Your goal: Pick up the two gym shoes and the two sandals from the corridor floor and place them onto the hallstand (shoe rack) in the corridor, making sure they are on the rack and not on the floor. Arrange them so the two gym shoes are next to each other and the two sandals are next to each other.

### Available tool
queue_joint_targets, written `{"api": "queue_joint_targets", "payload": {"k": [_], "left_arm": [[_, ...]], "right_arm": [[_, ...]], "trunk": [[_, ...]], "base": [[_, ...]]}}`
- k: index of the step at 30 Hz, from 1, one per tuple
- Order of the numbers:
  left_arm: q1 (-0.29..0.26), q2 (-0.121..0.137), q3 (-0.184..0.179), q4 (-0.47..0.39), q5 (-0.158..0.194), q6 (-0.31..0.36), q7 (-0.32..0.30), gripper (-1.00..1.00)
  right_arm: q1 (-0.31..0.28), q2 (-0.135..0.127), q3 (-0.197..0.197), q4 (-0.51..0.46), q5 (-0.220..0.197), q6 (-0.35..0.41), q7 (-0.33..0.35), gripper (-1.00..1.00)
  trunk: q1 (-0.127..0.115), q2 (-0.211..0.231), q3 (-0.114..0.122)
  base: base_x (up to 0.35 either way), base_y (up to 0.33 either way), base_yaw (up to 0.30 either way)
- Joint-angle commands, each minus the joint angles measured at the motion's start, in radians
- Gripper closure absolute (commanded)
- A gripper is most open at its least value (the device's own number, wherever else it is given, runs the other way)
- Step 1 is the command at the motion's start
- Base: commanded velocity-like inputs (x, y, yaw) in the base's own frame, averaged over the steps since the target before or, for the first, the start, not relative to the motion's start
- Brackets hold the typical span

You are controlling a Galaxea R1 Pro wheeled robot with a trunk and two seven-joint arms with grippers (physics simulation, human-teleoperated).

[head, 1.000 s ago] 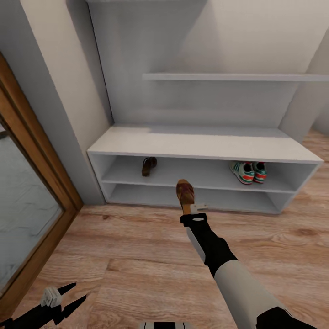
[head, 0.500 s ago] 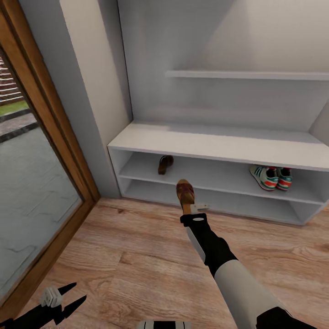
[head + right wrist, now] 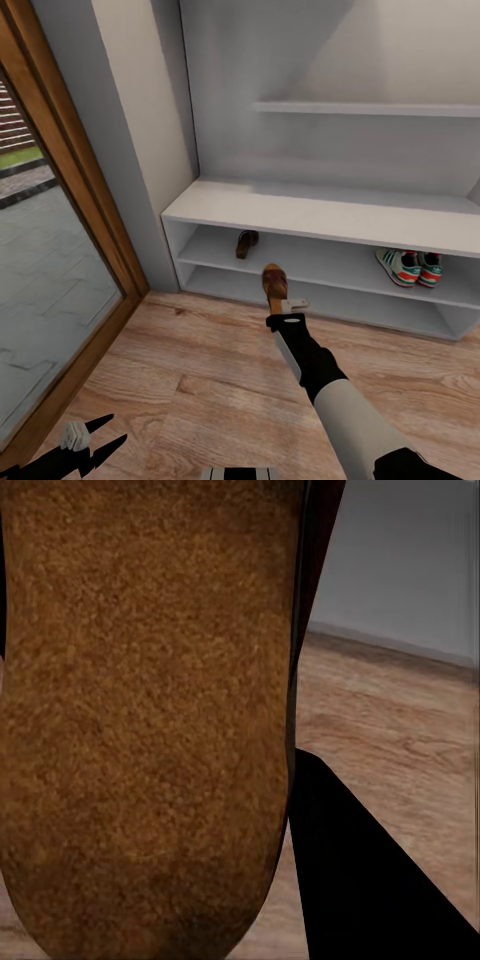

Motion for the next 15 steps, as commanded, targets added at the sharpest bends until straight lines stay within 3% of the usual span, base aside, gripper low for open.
{"api": "queue_joint_targets", "payload": {"k": [1,3,15], "left_arm": [[-0.001,0.000,0.003,0.000,-0.003,-0.005,-0.004,-1.00],[0.000,0.000,0.004,0.000,-0.003,-0.006,-0.004,-1.00],[0.001,-0.002,0.004,0.000,-0.006,-0.005,0.001,-1.00]], "right_arm": [[-0.001,0.000,-0.008,-0.002,-0.014,0.002,-0.021,1.00],[-0.001,0.000,-0.024,-0.003,-0.014,0.002,-0.047,1.00],[-0.001,0.000,-0.030,-0.002,-0.015,0.000,-0.057,1.00]], "trunk": [[0.000,0.000,-0.001],[0.000,0.000,-0.001],[0.000,0.000,-0.001]], "base": [[0.069,0.000,0.000],[0.216,0.000,0.000],[0.309,0.000,0.000]]}}
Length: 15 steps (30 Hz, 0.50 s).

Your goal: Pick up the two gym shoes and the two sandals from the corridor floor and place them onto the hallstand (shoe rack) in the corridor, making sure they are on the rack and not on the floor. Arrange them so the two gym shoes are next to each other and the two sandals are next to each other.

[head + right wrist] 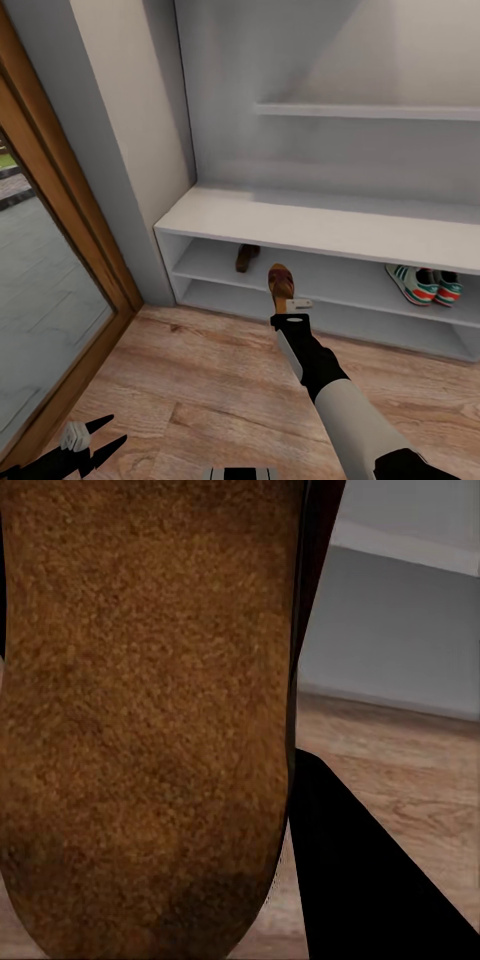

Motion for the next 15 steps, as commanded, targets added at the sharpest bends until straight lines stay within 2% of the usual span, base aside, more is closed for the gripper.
{"api": "queue_joint_targets", "payload": {"k": [1,9,15], "left_arm": [[-0.001,0.000,0.004,0.000,-0.003,-0.005,-0.003,-1.00],[-0.001,-0.001,0.004,0.000,-0.005,-0.005,0.001,-1.00],[-0.001,-0.001,0.004,0.001,-0.005,-0.002,0.002,-1.00]], "right_arm": [[-0.001,0.000,0.002,-0.001,-0.012,0.002,-0.011,1.00],[-0.001,0.000,0.002,0.001,-0.012,0.002,-0.010,1.00],[-0.001,0.000,0.001,0.000,-0.011,0.002,-0.010,1.00]], "trunk": [[0.000,0.000,-0.001],[0.000,0.000,-0.001],[0.000,0.000,-0.001]], "base": [[0.222,0.000,0.000],[0.094,0.000,0.000],[0.284,0.070,0.000]]}}
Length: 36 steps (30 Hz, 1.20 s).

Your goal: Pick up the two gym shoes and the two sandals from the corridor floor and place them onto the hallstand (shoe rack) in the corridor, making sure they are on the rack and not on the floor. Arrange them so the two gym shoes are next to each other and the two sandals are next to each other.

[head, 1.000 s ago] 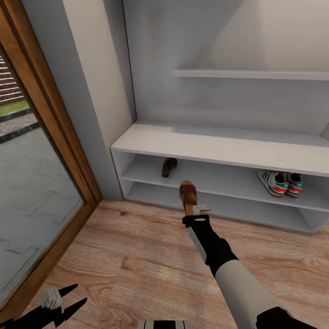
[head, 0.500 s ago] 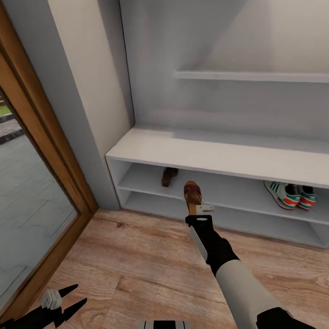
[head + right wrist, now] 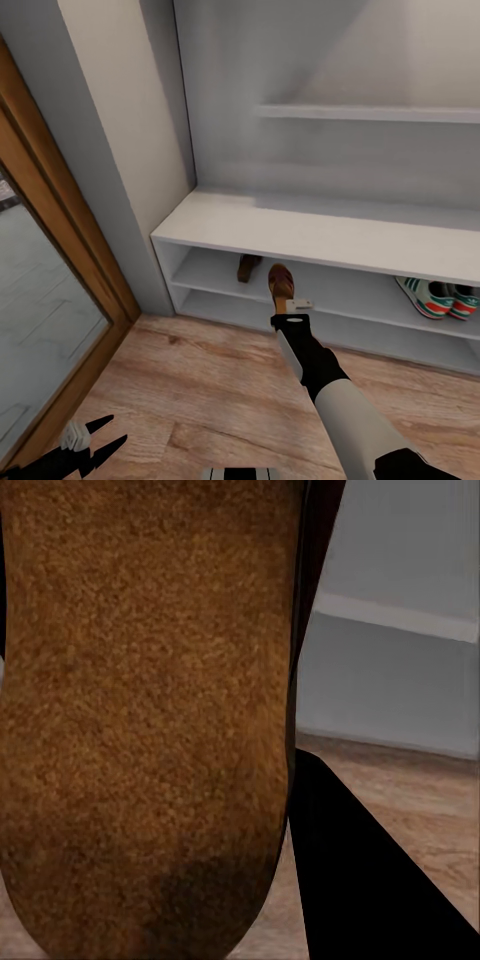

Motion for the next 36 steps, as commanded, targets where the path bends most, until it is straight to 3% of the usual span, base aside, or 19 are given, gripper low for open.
{"api": "queue_joint_targets", "payload": {"k": [1,14,21,27,36], "left_arm": [[-0.001,-0.001,0.004,0.000,-0.003,-0.006,-0.004,-1.00],[-0.001,0.000,0.004,0.000,-0.002,-0.008,-0.012,-1.00],[-0.001,0.000,0.004,0.000,-0.001,-0.008,-0.010,-1.00],[-0.001,0.000,0.004,0.000,-0.001,-0.008,-0.011,-1.00],[-0.001,0.000,0.005,0.000,-0.001,-0.009,-0.014,-1.00]], "right_arm": [[-0.001,0.000,0.002,-0.001,-0.012,0.002,-0.011,1.00],[-0.001,0.000,0.002,0.001,-0.012,0.002,-0.011,1.00],[-0.001,0.000,0.002,0.005,-0.011,0.002,-0.011,1.00],[-0.001,0.000,0.000,0.097,-0.012,-0.001,-0.012,1.00],[-0.001,0.000,-0.001,0.117,-0.012,-0.001,-0.012,1.00]], "trunk": [[0.000,0.000,-0.001],[0.000,0.000,-0.001],[0.000,0.000,-0.001],[0.000,0.000,-0.001],[0.000,0.000,-0.001]], "base": [[0.294,0.089,0.000],[0.052,0.012,0.000],[0.266,0.000,0.000],[0.066,0.000,0.000],[0.067,0.000,0.000]]}}
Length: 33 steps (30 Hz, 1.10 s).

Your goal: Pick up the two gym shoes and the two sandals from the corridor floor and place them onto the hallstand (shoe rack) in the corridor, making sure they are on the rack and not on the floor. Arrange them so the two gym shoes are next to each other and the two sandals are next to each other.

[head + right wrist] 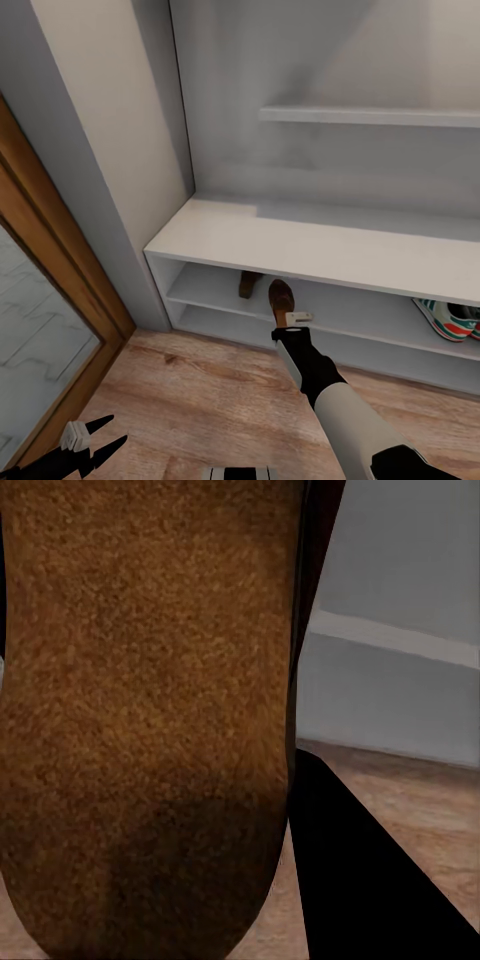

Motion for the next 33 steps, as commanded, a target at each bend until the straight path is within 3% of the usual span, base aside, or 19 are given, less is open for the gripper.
{"api": "queue_joint_targets", "payload": {"k": [1,8,33], "left_arm": [[-0.001,0.000,0.004,0.000,-0.003,-0.005,-0.004,-1.00],[-0.001,0.000,0.003,0.000,-0.003,-0.006,-0.001,-1.00],[-0.001,-0.003,0.003,0.000,-0.003,-0.003,0.006,-1.00]], "right_arm": [[-0.001,0.000,0.003,-0.001,-0.012,0.002,-0.011,1.00],[-0.001,0.000,0.003,-0.001,-0.013,0.002,-0.011,1.00],[-0.001,0.000,0.003,-0.005,-0.014,0.000,-0.009,1.00]], "trunk": [[0.000,0.000,-0.001],[0.000,0.000,-0.001],[0.000,0.000,-0.001]], "base": [[0.281,0.000,0.000],[0.294,0.000,0.000],[0.139,0.000,0.000]]}}
